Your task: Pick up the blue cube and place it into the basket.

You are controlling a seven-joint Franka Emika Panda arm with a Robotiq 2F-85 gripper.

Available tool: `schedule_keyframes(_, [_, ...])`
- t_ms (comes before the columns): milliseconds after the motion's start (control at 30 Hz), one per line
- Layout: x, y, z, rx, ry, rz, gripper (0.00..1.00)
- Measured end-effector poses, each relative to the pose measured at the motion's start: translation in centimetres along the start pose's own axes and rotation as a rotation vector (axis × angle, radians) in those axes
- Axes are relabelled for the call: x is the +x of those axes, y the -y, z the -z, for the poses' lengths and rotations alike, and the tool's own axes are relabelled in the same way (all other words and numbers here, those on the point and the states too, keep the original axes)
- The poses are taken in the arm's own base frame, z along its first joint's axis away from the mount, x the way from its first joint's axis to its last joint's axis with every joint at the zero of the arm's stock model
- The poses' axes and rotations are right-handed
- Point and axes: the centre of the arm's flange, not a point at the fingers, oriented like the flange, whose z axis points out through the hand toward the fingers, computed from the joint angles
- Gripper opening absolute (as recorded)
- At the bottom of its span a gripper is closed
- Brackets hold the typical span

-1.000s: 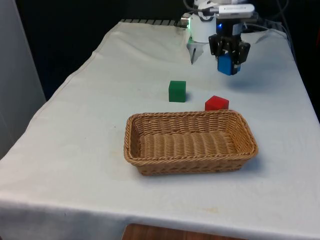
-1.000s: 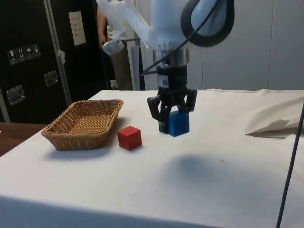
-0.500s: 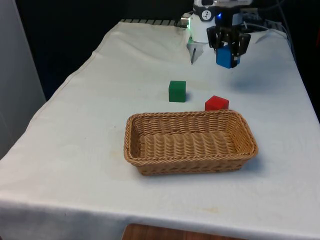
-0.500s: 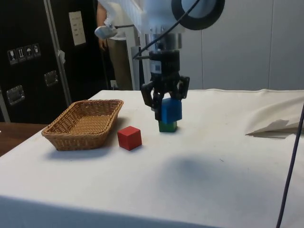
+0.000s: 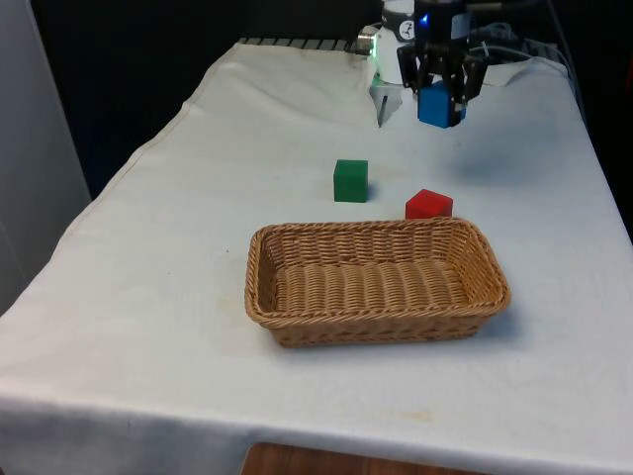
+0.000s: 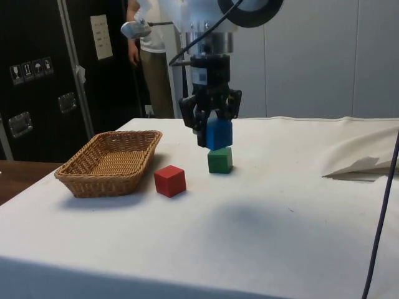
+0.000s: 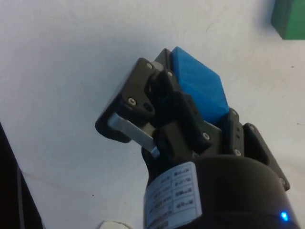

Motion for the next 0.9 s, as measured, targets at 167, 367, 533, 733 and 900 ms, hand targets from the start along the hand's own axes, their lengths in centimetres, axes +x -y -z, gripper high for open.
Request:
schedule_keyframes(167, [0.0,0.0,0.0,-0.001,0.001,0.0,0.0])
schedule_keyframes(367, [0.1,0.1,0.1,0.001,-0.002,0.003,0.0])
schedule_keyframes(533, [0.8,0.5,1.2,0.003,-0.001,0.024,0.0])
schedule_keyframes(733, [1.6,0.6,2.7,0.004,0.0,0.061,0.0])
schedule_keyframes(900, [2.2,0.6,3.5,0.007,0.0,0.096,0.0])
